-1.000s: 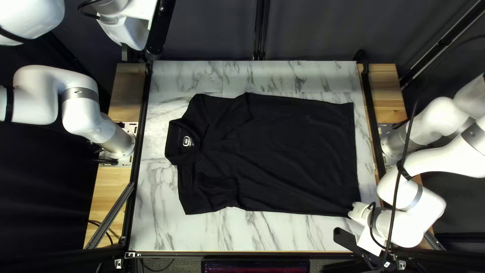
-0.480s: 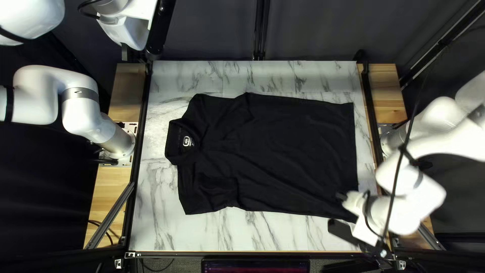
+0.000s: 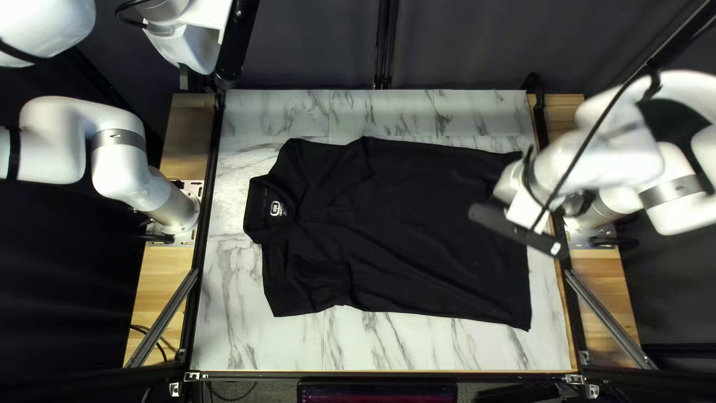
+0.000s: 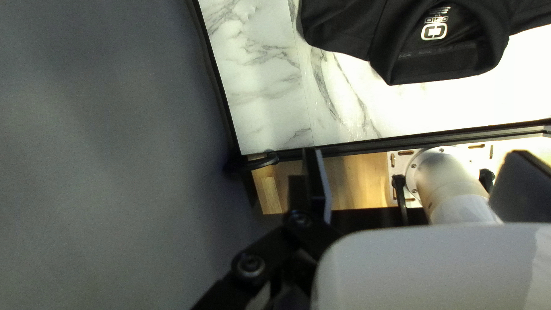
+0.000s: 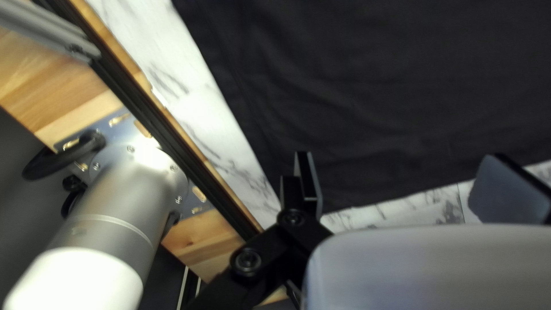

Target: Fold t-shirt

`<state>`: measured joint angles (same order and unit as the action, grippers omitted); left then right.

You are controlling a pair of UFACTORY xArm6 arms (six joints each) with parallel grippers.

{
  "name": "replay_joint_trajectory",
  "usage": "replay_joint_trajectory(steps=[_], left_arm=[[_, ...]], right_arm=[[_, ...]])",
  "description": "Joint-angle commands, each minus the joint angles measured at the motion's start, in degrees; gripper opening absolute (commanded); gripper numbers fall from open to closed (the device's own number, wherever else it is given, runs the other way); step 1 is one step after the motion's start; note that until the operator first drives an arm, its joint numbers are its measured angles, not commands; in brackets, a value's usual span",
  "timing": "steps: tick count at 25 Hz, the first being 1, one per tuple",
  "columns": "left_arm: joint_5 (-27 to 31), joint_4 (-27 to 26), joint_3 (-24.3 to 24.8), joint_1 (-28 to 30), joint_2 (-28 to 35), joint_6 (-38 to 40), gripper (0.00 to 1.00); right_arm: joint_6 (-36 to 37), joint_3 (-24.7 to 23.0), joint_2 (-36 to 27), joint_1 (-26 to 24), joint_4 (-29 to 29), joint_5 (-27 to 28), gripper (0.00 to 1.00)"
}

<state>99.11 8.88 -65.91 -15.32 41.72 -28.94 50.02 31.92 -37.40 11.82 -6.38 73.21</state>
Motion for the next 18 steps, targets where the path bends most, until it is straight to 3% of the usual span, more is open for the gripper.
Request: replay_joint_trajectory(steps=[1, 8, 13, 18], left_arm=[[0.00, 0.00, 0.00, 0.00, 0.00, 0.00, 1.00], [0.00, 0.00, 0.00, 0.00, 0.00, 0.00, 1.00], [0.00, 0.00, 0.00, 0.00, 0.00, 0.00, 1.00], [0.00, 0.00, 0.00, 0.00, 0.00, 0.00, 1.00]], right_arm=[[0.19, 0.05, -0.04, -0.09, 0.04, 0.13, 1.00], [2.05, -0.60, -1.42, -1.26, -0.24, 0.66, 1.00], [9.58, 3.12, -9.29, -9.49, 0.90, 10.74, 1.00], [8.66, 13.08, -12.80, -15.33, 3.07, 23.87, 1.00]])
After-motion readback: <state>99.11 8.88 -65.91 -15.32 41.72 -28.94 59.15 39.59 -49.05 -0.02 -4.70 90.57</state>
